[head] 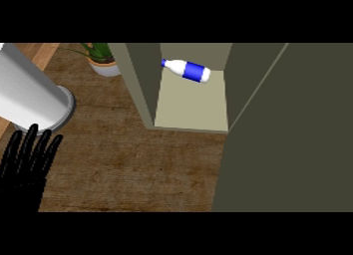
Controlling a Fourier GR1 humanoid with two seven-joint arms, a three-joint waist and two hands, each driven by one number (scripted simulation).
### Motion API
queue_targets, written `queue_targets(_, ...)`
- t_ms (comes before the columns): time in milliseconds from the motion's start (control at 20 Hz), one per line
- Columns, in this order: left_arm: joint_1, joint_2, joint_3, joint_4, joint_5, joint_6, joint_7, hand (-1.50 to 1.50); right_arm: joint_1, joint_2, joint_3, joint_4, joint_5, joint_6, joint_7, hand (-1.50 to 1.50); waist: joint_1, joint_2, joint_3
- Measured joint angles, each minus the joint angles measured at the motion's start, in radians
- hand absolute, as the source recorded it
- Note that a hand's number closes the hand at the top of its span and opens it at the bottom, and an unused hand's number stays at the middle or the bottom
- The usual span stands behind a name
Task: Pick up the bottled water, place it into the cabinet and close the cabinet
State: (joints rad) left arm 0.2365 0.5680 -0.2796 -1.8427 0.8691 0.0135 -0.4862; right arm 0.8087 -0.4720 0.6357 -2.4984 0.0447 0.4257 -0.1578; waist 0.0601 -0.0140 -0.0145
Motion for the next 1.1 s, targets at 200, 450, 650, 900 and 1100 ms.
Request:
queue_targets(200, 0.037, 0.036, 0.032, -0.015, 0.031, -0.049, 0.001, -1.50, -0.011, 0.016, 0.018, 0.005, -0.009, -0.026, 0.019, 1.50, 0.022, 0.008, 0.000)
queue_targets(450, 0.063, 0.071, 0.060, -0.019, 0.051, -0.110, -0.004, -1.50, -0.059, 0.020, 0.022, 0.009, -0.023, -0.028, 0.050, 1.50, 0.054, 0.020, 0.000)
queue_targets(650, 0.071, 0.095, 0.085, -0.016, 0.065, -0.150, -0.007, -1.50, -0.104, 0.017, 0.019, 0.009, -0.031, -0.021, 0.078, 1.50, 0.076, 0.030, -0.002)
queue_targets(900, 0.076, 0.125, 0.107, -0.020, 0.080, -0.190, -0.001, -1.50, -0.163, 0.009, 0.010, 0.010, -0.041, 0.000, 0.109, 1.50, 0.112, 0.040, -0.003)
queue_targets(1100, 0.074, 0.140, 0.116, -0.015, 0.087, -0.215, 0.004, -1.50, -0.210, 0.000, 0.005, 0.011, -0.048, 0.018, 0.130, 1.50, 0.135, 0.045, -0.006)
